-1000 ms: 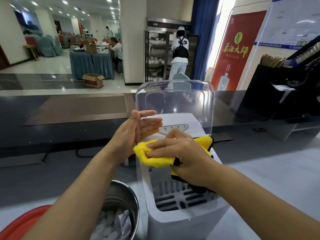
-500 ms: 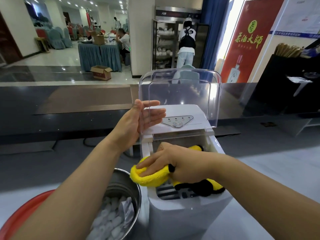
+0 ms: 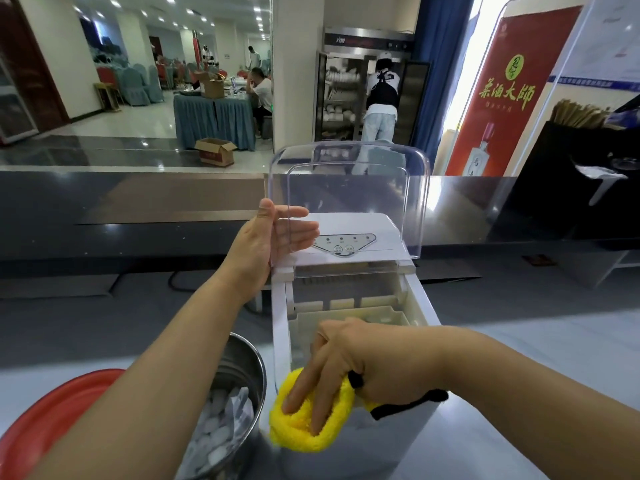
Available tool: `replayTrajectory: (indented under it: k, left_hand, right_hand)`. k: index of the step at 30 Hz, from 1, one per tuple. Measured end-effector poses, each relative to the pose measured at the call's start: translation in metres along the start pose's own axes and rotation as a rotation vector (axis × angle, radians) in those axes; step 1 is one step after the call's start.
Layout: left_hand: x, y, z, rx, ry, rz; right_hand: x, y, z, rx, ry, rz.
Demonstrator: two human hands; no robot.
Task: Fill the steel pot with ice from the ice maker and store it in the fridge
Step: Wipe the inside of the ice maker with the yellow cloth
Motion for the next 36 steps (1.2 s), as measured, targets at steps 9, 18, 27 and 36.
replayTrajectory:
  k: [9,18,27,36]
  left_hand:
    - [-0.004,0.0,-0.001,-0.036,-0.027,0.069]
    - [-0.007,0.002,-0.002,-0.066,-0.042,0.134]
    - [-0.008,0.002,-0.005,-0.082,-0.073,0.232]
    - [-0.01,0.006,-0.004,-0.101,-0.105,0.233]
  right_hand:
    - [-0.008,0.053,0.026,-0.146,0.026,-0.016]
    - [0.005,0.095,0.038,-0.252,0.054,0.003]
    - [0.027,0.096,0.026,-0.212,0.065,0.297]
    - [-0.029,0.098,0.027,-0.227,0.311,0.248]
Point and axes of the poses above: each hand's wrist, its own y-axis away from the middle knuckle, its own x-axis out of the back of the hand, z = x × y, the point moved 6 cm from there along -y, towards the middle knuckle, and after that the axes turned 10 degrees about -z, right-handed, at the moved point
